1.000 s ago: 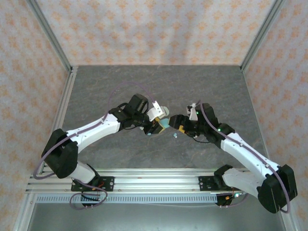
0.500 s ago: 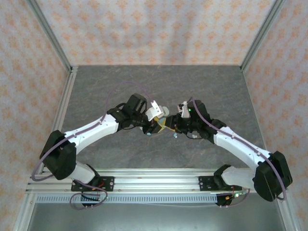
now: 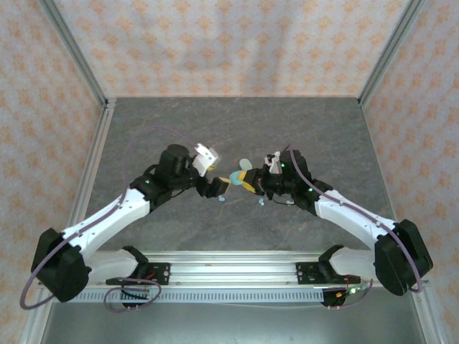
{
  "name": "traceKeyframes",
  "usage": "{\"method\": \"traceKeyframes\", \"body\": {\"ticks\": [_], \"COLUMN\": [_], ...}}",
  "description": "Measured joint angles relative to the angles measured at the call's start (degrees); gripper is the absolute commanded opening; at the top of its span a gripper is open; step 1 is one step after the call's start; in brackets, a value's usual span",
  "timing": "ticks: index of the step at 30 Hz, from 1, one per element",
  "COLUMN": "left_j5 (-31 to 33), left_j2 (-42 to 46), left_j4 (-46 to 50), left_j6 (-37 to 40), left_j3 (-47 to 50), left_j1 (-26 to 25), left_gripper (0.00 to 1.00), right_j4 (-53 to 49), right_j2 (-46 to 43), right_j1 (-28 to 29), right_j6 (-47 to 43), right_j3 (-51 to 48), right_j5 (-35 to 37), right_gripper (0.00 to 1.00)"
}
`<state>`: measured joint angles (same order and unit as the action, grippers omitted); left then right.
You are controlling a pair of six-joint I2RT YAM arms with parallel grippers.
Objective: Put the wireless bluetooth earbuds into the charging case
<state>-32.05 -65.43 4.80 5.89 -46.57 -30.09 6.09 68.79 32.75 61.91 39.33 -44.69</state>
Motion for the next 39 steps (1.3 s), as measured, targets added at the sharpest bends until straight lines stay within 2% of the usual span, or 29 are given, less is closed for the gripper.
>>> {"method": "traceKeyframes", "body": {"ticks": [5,10,14,22,31,39], "left_j5": [-2.6,-8.5,-14.2,-20.6,-24.5,-25.0], "left_j2": [3.4,2.6,-1.5,-4.2,-4.2,-4.5], "left_j4": [-7.2,-14.2,-18.3,-24.0,-23.1,-19.0], "left_j6": [-6.9,-12.2,-15.2,-18.9,-15.9,-10.9], "left_j3": [1.3,1.4,1.0,1.5,1.6,1.2], "left_j1": [4.8,5.0,5.0,5.0,4.0,3.1], "left_gripper": [0.76,0.73,0.73,0.72,0.73,0.65], "right_j4": [2.7,7.0,8.6,9.6,9.8,9.6], "right_j2": [0.0,0.0,0.0,-1.0,-3.5,-3.8], "right_j1": [-0.3,-0.3,-0.3,-1.1,-2.7,-2.7], "right_j6": [5.5,10.3,12.5,14.2,14.6,14.6], "right_j3": [1.4,1.9,2.1,3.3,4.3,5.8], "right_j5": [-0.9,-2.9,-4.0,-5.8,-7.4,-9.6], "right_gripper": [0.07,0.07,0.07,0.07,0.06,0.06]}}
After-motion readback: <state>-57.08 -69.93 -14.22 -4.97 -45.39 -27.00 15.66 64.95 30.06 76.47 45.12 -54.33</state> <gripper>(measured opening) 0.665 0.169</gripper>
